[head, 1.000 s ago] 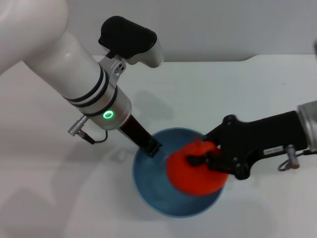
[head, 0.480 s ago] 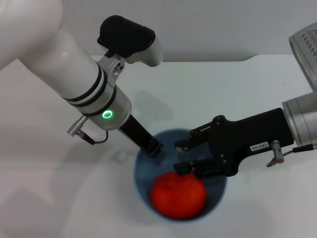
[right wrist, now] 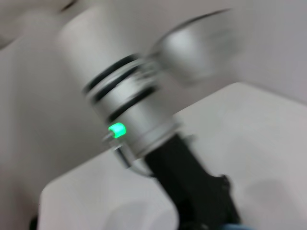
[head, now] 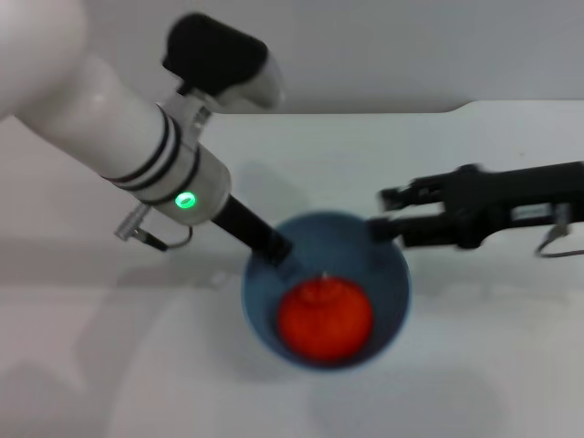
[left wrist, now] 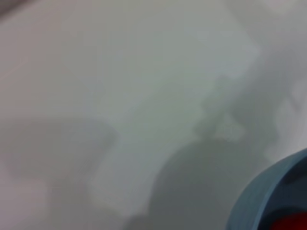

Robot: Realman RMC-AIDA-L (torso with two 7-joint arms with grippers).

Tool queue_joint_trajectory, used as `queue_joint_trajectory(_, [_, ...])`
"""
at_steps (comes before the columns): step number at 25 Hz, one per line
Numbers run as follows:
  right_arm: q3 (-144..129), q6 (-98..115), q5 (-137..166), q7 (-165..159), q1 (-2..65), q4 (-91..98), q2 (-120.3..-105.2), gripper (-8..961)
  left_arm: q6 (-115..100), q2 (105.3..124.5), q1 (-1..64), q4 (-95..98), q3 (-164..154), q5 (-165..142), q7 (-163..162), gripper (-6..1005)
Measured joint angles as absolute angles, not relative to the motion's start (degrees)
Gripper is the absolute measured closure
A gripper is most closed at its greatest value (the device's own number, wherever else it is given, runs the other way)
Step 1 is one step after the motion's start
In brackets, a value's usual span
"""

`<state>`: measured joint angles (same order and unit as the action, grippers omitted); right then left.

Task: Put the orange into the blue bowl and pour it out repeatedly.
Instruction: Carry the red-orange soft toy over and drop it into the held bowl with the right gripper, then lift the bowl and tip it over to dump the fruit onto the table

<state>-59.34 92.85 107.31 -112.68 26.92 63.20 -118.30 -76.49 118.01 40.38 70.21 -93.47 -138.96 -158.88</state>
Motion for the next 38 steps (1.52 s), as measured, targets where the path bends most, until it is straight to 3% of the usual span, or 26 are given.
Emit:
queue_joint_trajectory(11, [-41.4, 93.7, 119.7, -118.6, 21.6, 62.1, -118.46, 411, -55.4, 118.00, 22.2, 89.4, -94.7, -138.7, -148.9, 999])
queue_joint_trajectory(12, [-41.0, 93.7, 121.1, -118.6, 21.6, 61.8, -118.45, 411, -45.4, 117.95, 16.9, 92.7, -99.8, -138.7, -144.5, 999])
queue_joint_trajectory(14, [-40.9, 93.7, 123.3, -118.7, 21.5, 61.4, -118.46, 410, -34.8, 117.93, 12.7, 94.1, -104.9, -139.1, -139.8, 999])
queue_joint_trajectory(19, [-40.4, 93.4, 125.0, -119.2, 21.7, 60.0, -118.38, 409, -10.5, 117.89, 6.4, 91.1, -117.0, -139.8, -129.2, 999])
queue_joint_trajectory(24, [-40.3, 93.2, 125.1, -119.3, 22.0, 59.9, -118.27, 410, 20.6, 118.28, 5.6, 78.1, -132.2, -145.7, -116.5, 999])
queue_joint_trajectory(29, [-40.2, 93.1, 125.1, -119.3, 22.2, 60.0, -118.09, 411, 43.9, 118.85, 9.4, 65.0, -141.2, -146.0, -102.2, 999])
queue_joint_trajectory(38, [-40.3, 93.0, 125.2, -118.9, 22.5, 59.9, -117.88, 409, 43.6, 118.93, 11.9, 65.9, -142.4, -134.1, -99.2, 1000])
